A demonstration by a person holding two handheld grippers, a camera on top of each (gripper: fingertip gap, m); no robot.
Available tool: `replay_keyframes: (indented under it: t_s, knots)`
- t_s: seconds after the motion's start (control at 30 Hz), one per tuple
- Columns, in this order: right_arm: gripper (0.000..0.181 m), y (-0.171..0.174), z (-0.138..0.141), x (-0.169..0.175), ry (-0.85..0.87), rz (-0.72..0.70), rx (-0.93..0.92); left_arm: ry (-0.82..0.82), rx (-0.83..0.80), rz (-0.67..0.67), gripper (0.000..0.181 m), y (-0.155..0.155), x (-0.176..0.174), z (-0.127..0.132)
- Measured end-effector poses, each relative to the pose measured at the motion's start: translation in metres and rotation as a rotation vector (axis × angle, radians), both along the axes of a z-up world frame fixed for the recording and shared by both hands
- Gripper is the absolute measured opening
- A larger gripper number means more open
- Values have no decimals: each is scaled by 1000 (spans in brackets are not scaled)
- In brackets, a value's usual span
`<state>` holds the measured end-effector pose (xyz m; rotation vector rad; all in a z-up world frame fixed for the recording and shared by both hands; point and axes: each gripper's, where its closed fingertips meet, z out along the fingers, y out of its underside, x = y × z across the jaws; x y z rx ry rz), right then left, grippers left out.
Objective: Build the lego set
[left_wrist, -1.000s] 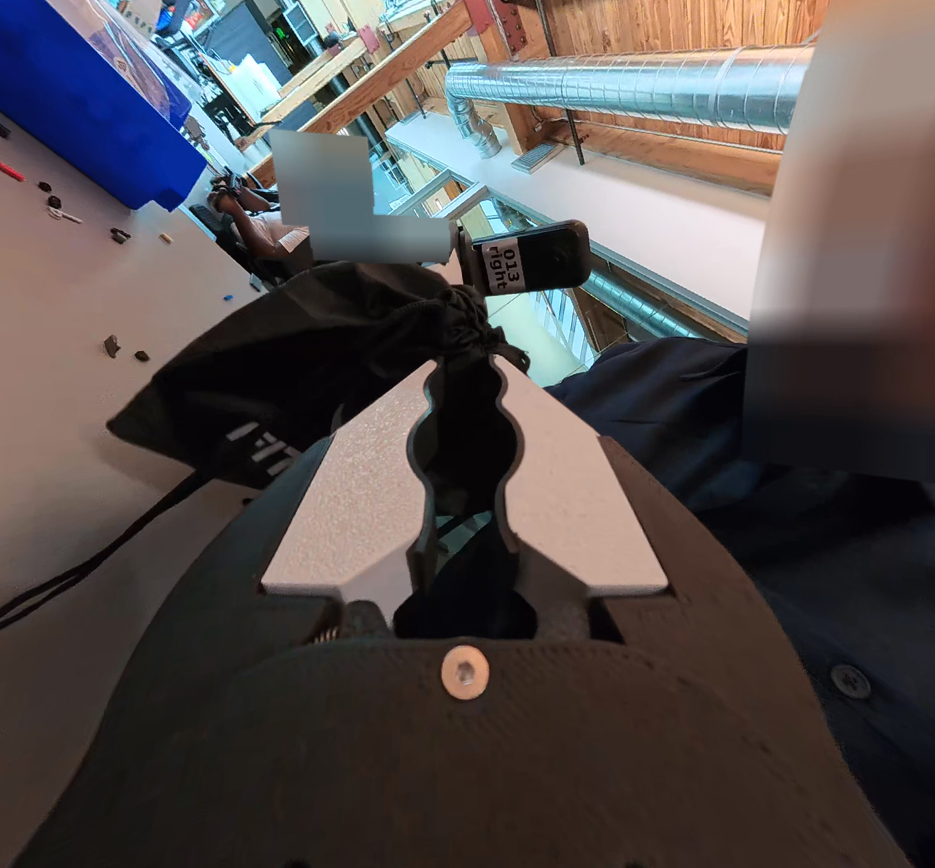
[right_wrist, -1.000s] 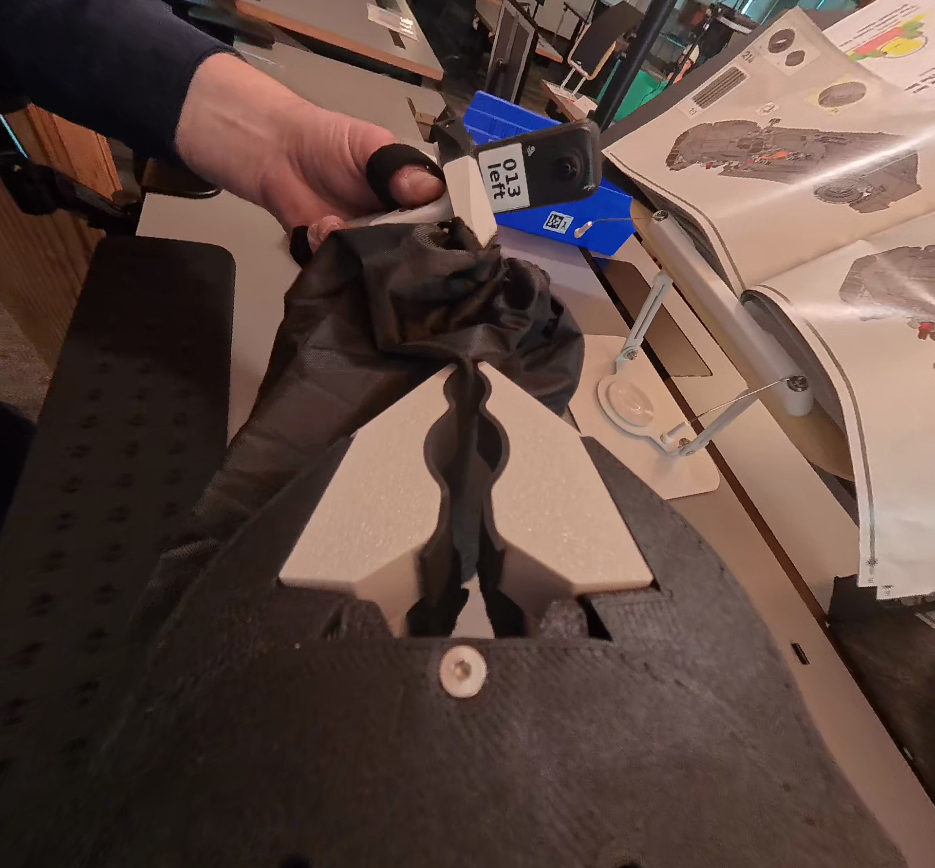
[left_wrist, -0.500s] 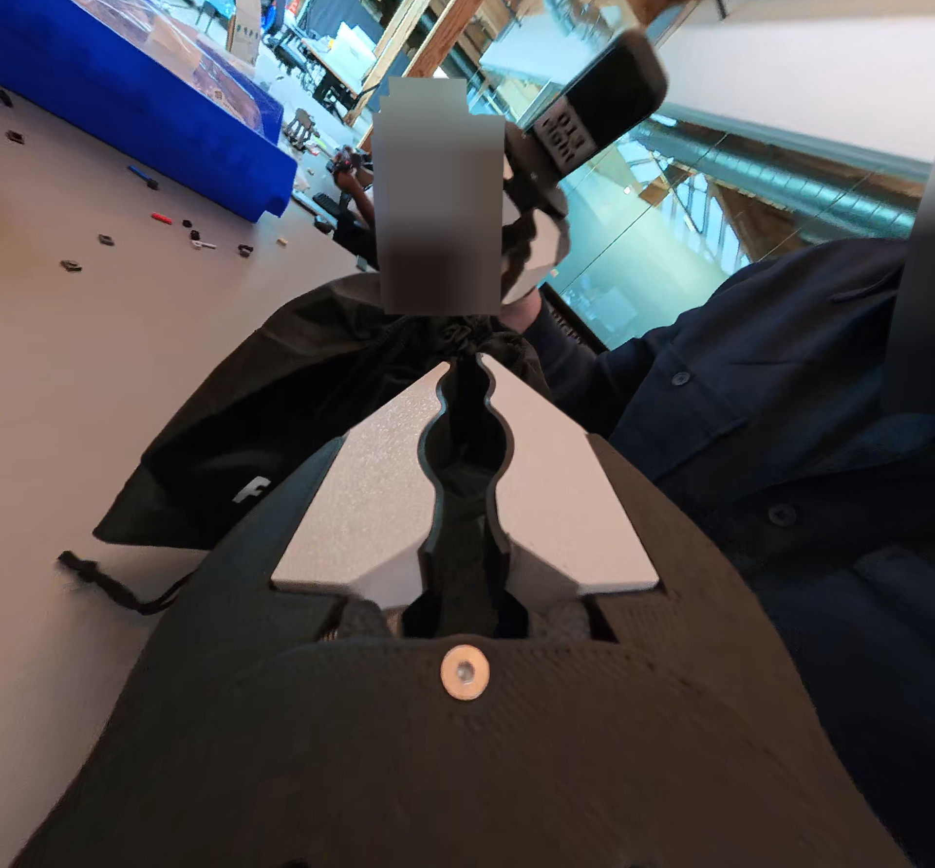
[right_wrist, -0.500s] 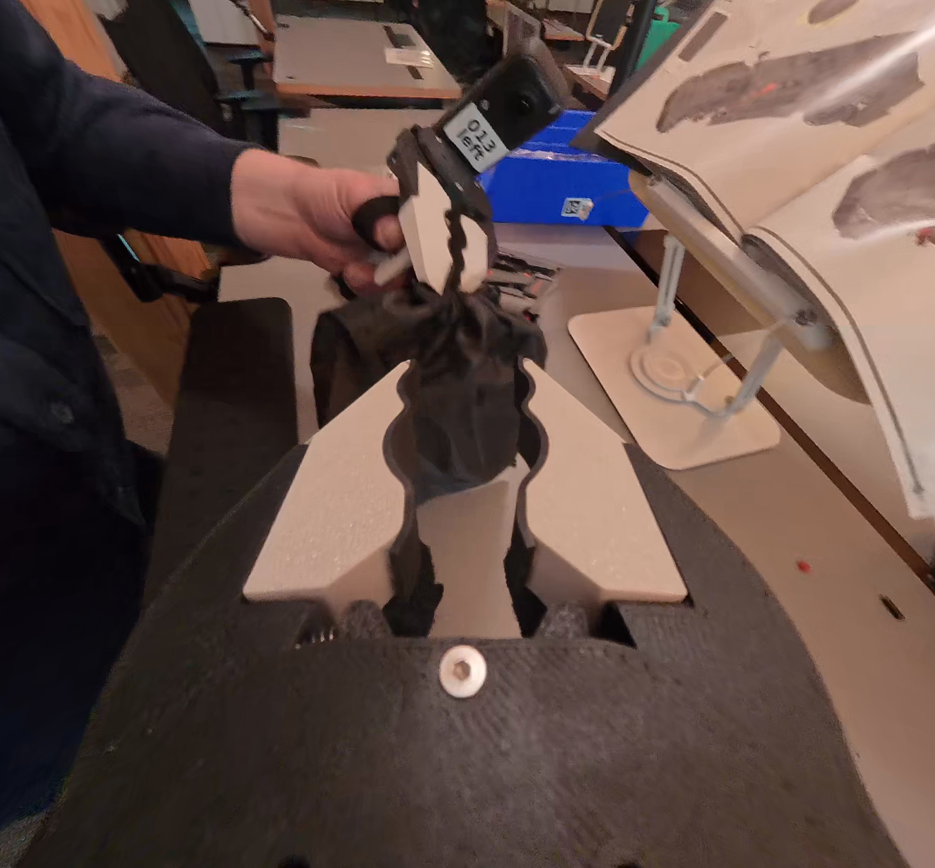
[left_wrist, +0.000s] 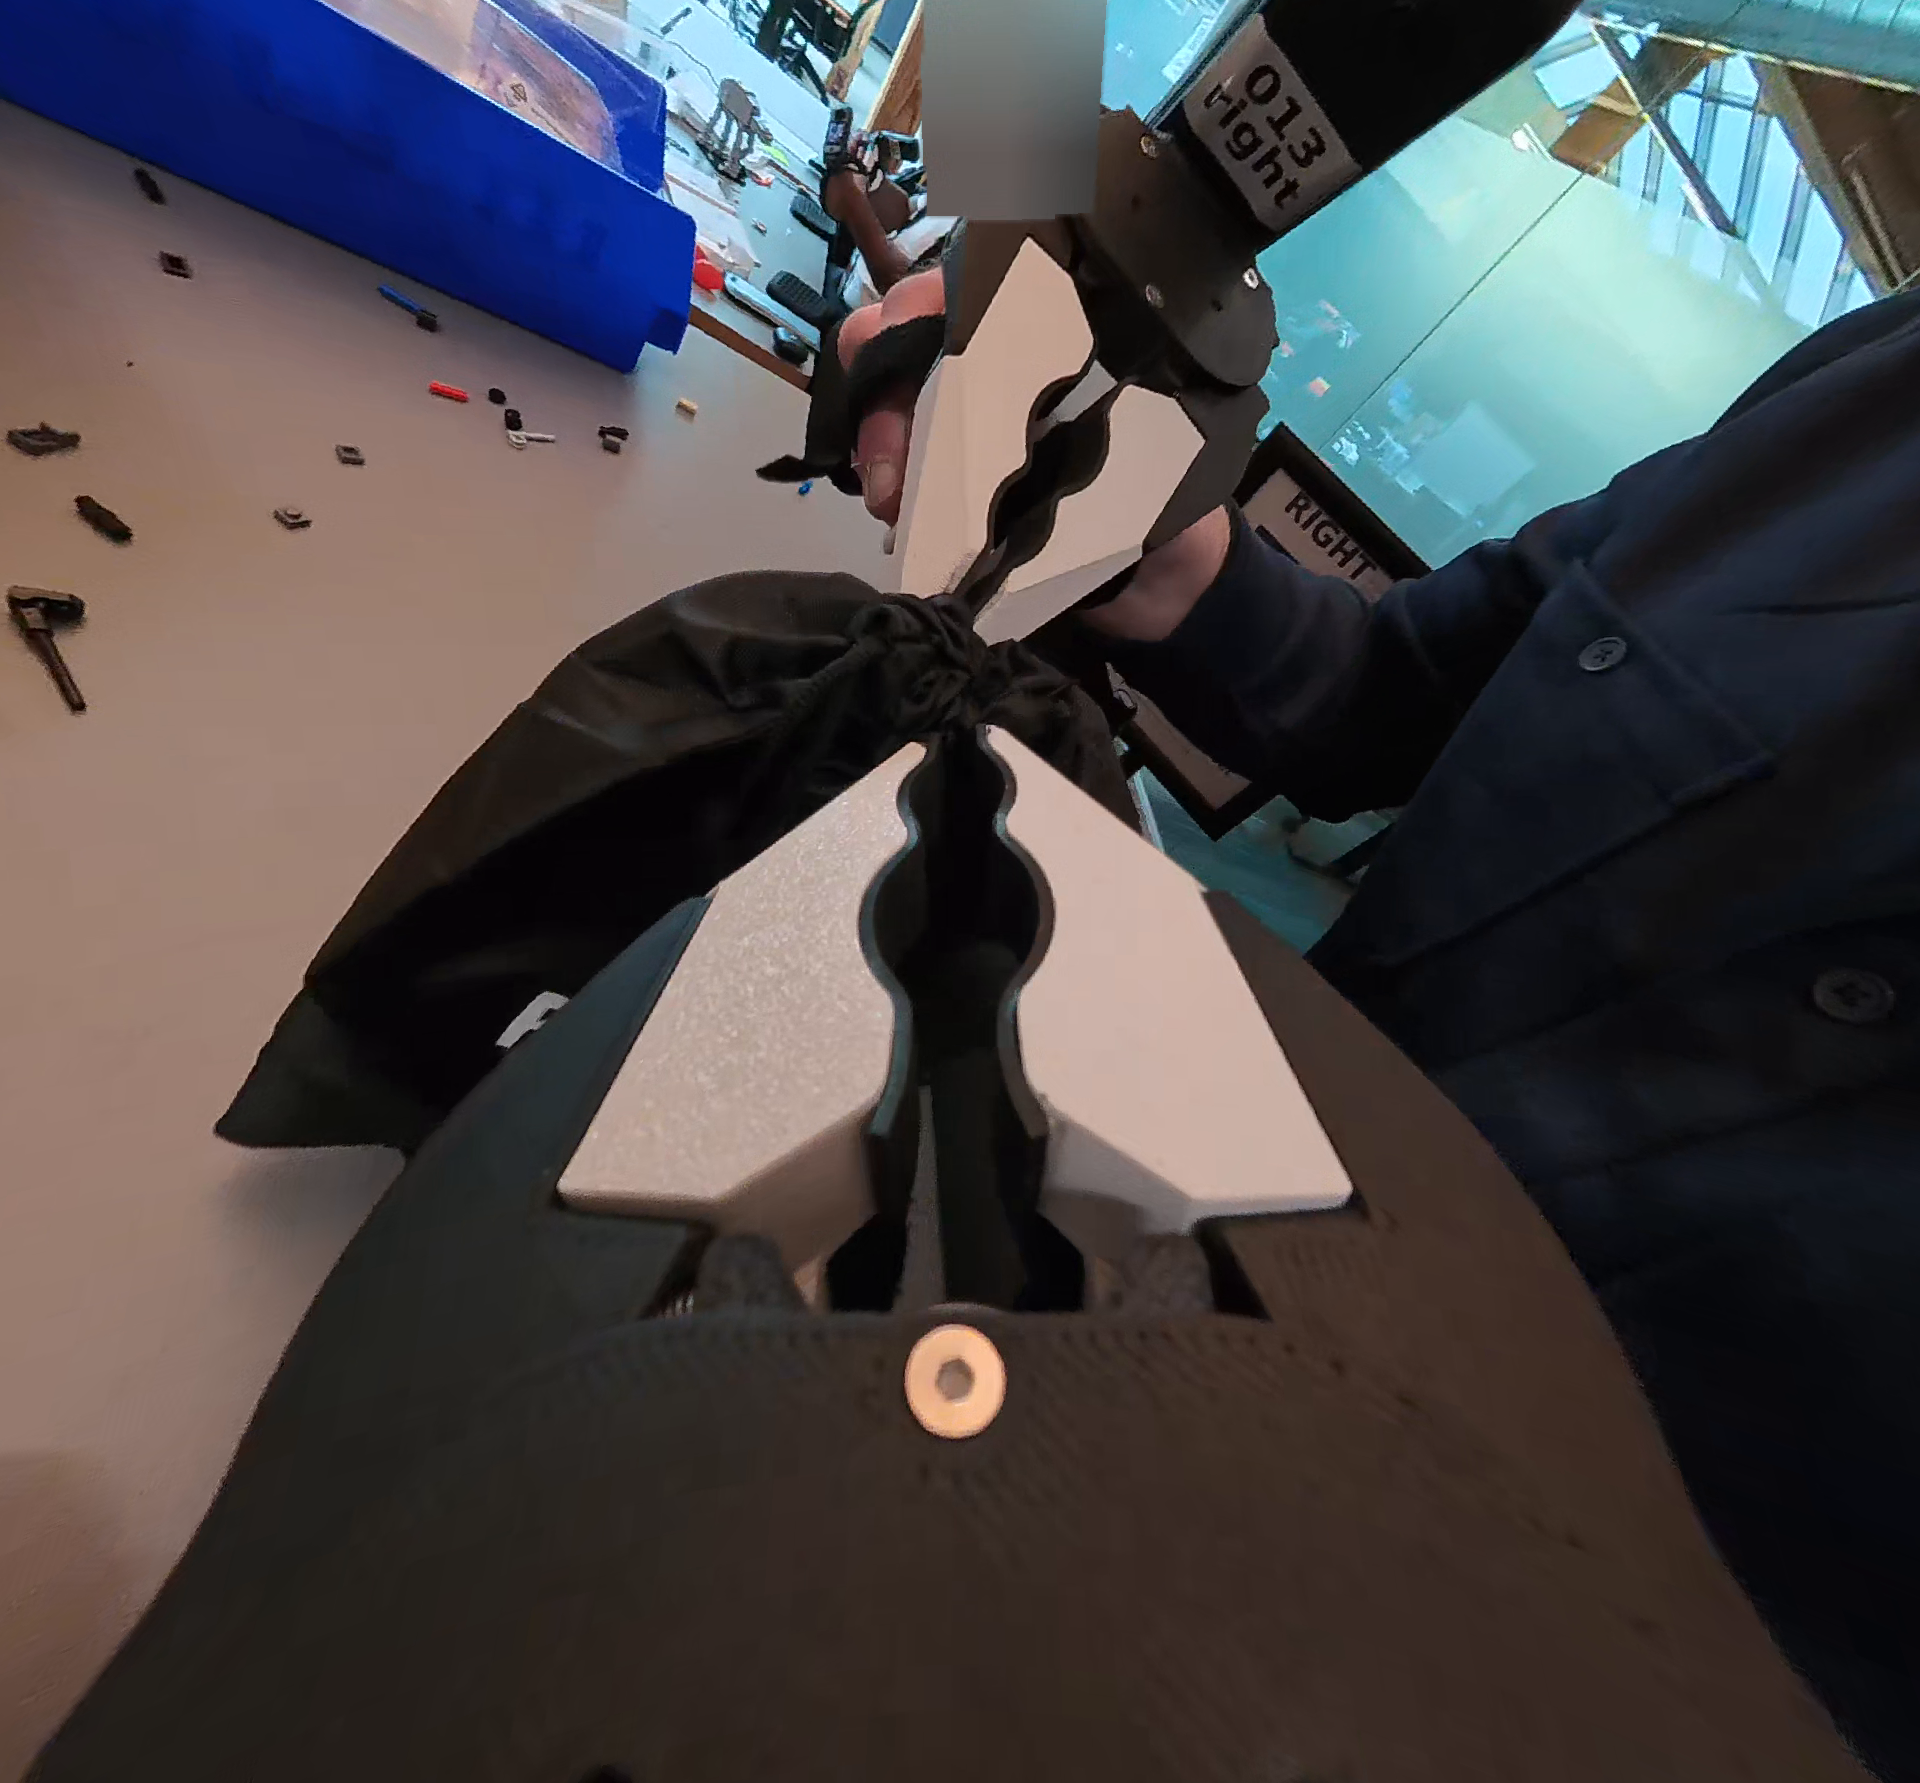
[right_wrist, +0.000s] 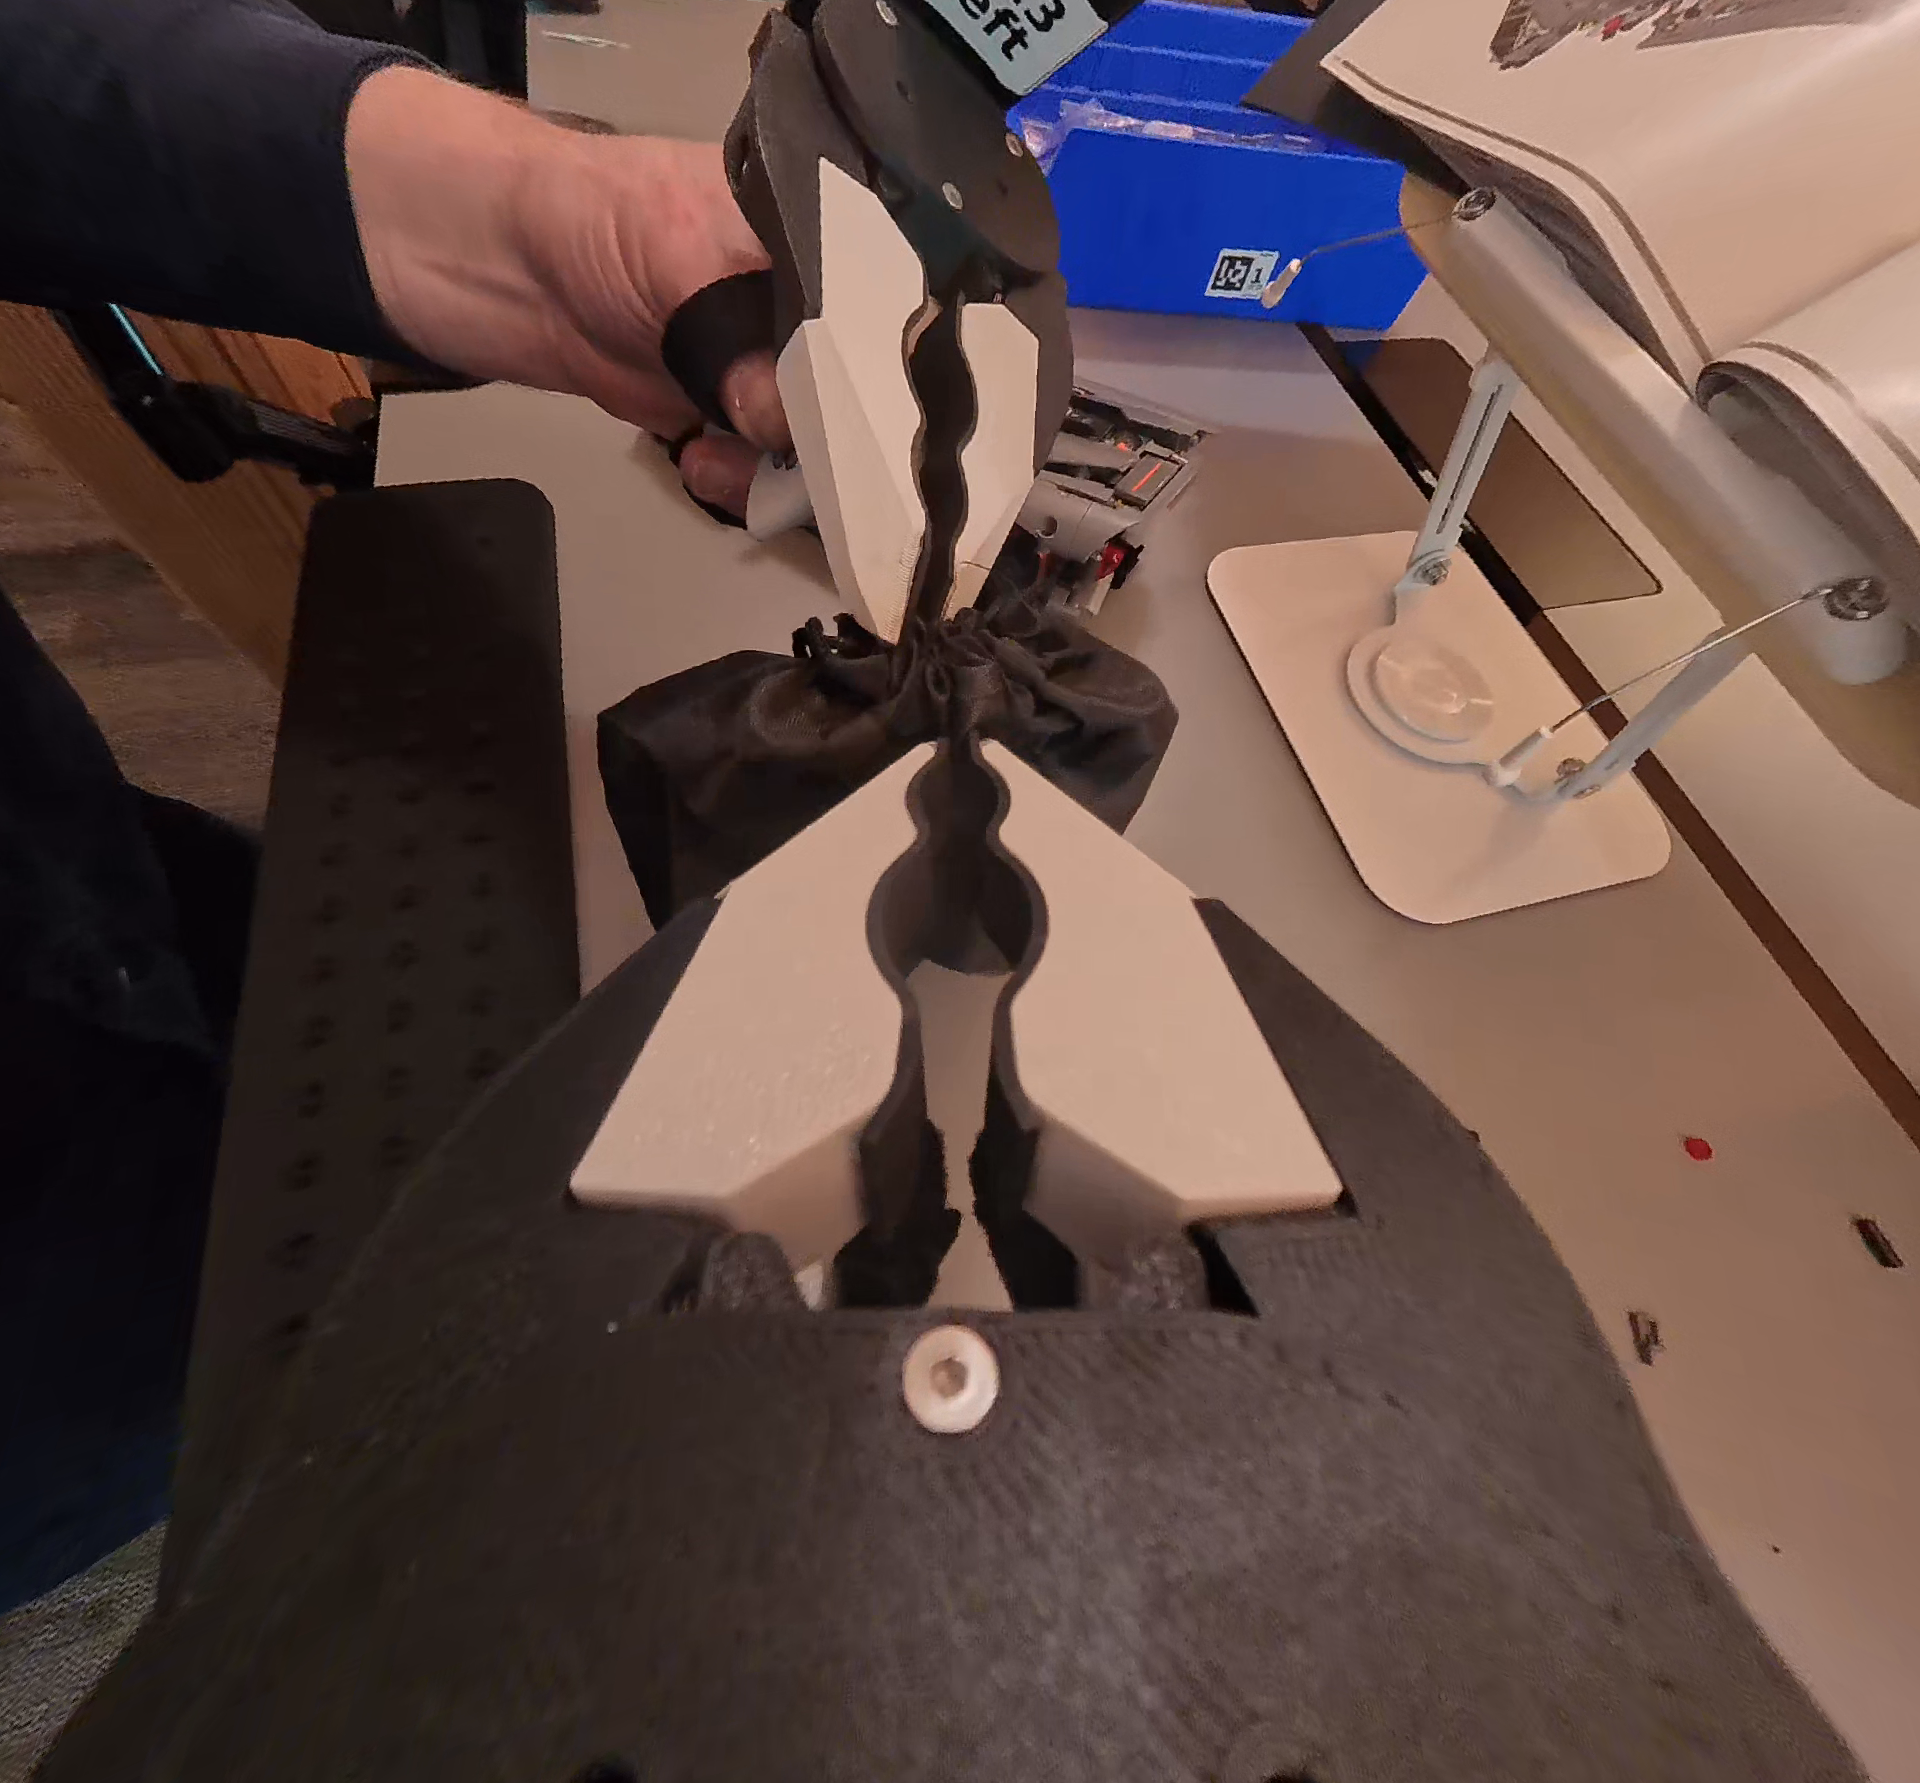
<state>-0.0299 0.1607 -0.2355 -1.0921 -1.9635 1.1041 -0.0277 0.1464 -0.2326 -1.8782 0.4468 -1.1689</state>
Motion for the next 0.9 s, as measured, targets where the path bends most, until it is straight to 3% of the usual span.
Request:
replay_keyframes:
  t_s: [0.37,0.53,0.7,0.77,0.9]
  knots:
    - [0,10,0,12,25,-34,12,53,30,90,0,1,-8,-2]
    - [0,30,11,26,59,-81,-58,3,36,161,0,-1,-29,4]
    - [0,34,11,33,71,-79,-68,-18,25,168,0,0,-27,1]
    - [0,33,1,30,37,-84,-57,54,33,168,0,1,-25,-4]
    - [23,46,16,32,77,-146,-21,41,38,161,0,7,-23,3]
